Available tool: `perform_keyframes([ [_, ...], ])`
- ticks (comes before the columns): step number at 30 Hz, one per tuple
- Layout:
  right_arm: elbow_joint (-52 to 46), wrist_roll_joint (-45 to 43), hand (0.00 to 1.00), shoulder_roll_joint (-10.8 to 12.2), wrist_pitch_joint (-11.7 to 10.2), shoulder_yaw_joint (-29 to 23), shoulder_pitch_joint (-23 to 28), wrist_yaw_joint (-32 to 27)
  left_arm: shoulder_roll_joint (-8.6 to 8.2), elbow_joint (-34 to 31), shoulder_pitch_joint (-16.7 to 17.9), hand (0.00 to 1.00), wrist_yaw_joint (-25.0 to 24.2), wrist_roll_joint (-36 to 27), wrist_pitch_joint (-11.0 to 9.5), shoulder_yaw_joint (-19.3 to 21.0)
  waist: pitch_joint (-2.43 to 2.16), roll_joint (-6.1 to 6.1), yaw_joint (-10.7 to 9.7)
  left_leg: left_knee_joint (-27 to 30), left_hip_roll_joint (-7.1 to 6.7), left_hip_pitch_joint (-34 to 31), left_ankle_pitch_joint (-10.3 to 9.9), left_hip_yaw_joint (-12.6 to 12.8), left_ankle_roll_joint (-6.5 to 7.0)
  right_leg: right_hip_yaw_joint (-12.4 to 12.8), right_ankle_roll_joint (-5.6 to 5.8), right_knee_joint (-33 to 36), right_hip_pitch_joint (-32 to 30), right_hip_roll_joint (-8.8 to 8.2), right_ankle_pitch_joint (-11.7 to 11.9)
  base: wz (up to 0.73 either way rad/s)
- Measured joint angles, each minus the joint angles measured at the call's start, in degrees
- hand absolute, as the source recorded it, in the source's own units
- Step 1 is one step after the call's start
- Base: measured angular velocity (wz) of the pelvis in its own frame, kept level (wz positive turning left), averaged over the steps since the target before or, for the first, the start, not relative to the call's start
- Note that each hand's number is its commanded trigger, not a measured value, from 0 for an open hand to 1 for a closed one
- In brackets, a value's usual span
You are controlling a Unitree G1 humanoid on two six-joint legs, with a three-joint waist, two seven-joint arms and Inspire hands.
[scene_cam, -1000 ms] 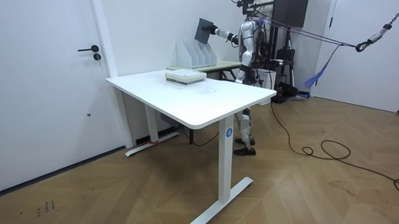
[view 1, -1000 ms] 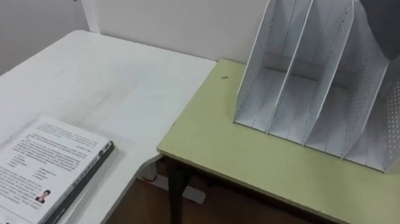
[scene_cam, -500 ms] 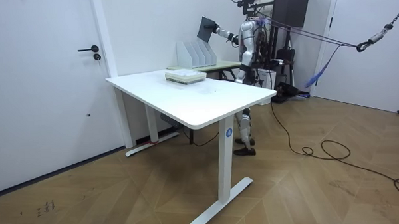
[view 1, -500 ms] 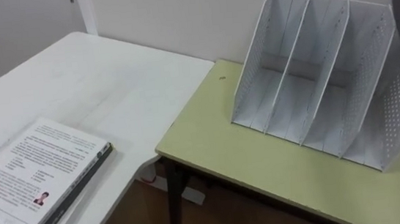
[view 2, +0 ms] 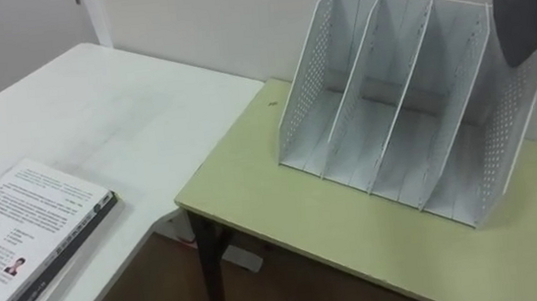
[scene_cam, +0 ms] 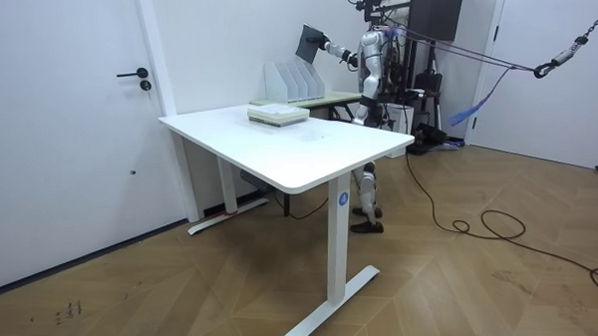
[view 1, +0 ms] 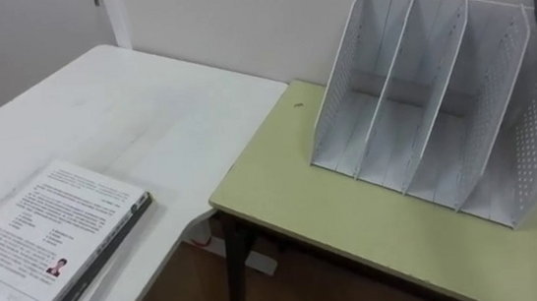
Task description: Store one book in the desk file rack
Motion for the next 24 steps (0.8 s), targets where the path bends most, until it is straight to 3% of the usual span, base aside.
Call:
perform_keyframes([
  [15,1.5,0.8,1.00,0.0,0.0,3.8,2.3,6.4,0.06,-0.3,-0.7,0.00,1.3,0.0,0.7,-1.2,0.15,0.16,0.5,-0.1,0.02,0.1,0.0,0.0,0.00,-0.1,0.02,0.0,0.0,-0.08,0.0,0.00],
  [24,5.2,2.7,1.00,0.0,0.0,4.0,2.3,13.2,0.81,-0.4,-1.0,0.00,0.4,0.0,0.6,-1.1,0.70,-1.02,1.4,0.1,0.40,0.5,0.0,0.1,0.00,0.2,0.01,-0.1,0.1,-0.07,0.0,0.00],
])
